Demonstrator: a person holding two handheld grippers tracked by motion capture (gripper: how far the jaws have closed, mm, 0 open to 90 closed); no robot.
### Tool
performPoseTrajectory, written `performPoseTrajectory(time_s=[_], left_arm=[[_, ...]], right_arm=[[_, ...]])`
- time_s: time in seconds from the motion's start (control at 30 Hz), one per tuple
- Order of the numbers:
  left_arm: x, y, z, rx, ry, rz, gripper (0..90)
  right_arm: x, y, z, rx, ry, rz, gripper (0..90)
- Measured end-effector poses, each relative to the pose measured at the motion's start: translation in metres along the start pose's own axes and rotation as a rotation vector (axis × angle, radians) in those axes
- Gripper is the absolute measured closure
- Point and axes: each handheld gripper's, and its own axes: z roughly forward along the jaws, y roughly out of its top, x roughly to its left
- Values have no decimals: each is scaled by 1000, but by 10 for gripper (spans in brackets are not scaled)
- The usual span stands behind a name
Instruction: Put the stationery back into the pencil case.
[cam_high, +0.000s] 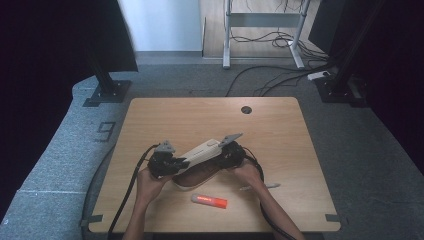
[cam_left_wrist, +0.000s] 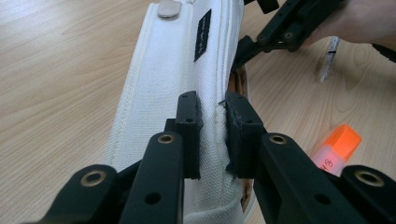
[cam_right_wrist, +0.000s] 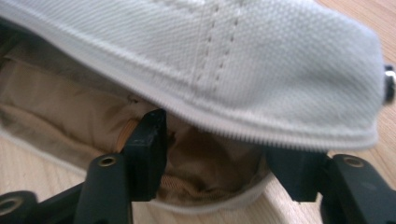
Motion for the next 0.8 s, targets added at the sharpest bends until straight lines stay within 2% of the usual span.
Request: performPoseTrajectory(time_s=[0.37,0.8], left_arm=[[0,0,0,4,-1,1,767],[0,0,0,8,-3,3,767]], right_arm=[[0,-9,-19,-6,2,-25,322],[-5,-21,-42,-14,3,6,231]])
